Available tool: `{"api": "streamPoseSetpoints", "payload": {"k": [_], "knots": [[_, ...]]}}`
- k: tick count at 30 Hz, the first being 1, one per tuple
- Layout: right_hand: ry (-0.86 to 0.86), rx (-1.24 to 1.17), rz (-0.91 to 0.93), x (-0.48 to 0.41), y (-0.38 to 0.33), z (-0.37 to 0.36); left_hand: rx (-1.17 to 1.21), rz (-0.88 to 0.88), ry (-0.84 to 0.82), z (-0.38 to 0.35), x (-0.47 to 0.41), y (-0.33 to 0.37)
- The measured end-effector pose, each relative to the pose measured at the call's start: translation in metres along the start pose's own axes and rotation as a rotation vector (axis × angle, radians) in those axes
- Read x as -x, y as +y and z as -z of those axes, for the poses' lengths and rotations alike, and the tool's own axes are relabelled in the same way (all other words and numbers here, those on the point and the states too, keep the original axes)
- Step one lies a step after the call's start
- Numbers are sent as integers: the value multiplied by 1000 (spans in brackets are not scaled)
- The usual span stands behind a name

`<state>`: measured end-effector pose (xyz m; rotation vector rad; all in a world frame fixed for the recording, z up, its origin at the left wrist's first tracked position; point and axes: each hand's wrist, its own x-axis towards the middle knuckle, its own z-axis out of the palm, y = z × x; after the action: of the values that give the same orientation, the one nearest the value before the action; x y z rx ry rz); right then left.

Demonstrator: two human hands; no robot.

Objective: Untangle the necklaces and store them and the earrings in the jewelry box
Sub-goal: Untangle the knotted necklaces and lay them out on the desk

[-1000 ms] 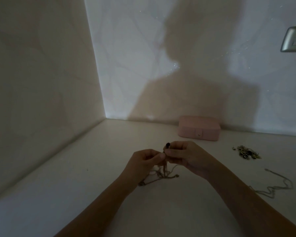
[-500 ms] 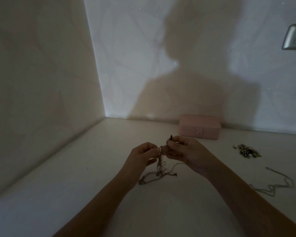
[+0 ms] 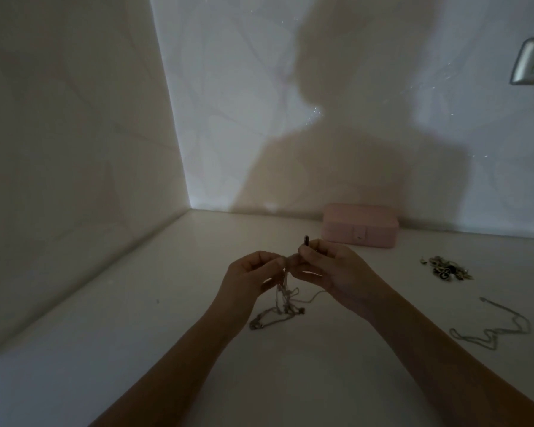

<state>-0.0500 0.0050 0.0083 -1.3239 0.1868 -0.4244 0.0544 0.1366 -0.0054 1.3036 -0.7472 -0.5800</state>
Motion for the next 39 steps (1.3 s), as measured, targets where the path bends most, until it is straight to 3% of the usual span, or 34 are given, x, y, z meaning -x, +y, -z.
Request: {"api": "streamPoseSetpoints", "payload": {"k": [9, 16, 20, 27, 35, 39], "knots": [[75, 73, 56, 1, 1, 0, 95, 44, -79, -5, 2, 5], [70, 43, 26, 2, -2, 3, -13, 35, -116, -3, 0, 0], [94, 49, 1, -1, 0, 3, 131, 57, -94, -6, -3, 1], [315, -400, -3, -8, -11, 28, 631, 148, -145, 10, -1, 15], [442, -725, 55, -12, -19, 51, 865, 119, -34, 30, -8, 13], [485, -702, 39, -15, -18, 70, 910, 147, 37, 37, -9, 10]]}}
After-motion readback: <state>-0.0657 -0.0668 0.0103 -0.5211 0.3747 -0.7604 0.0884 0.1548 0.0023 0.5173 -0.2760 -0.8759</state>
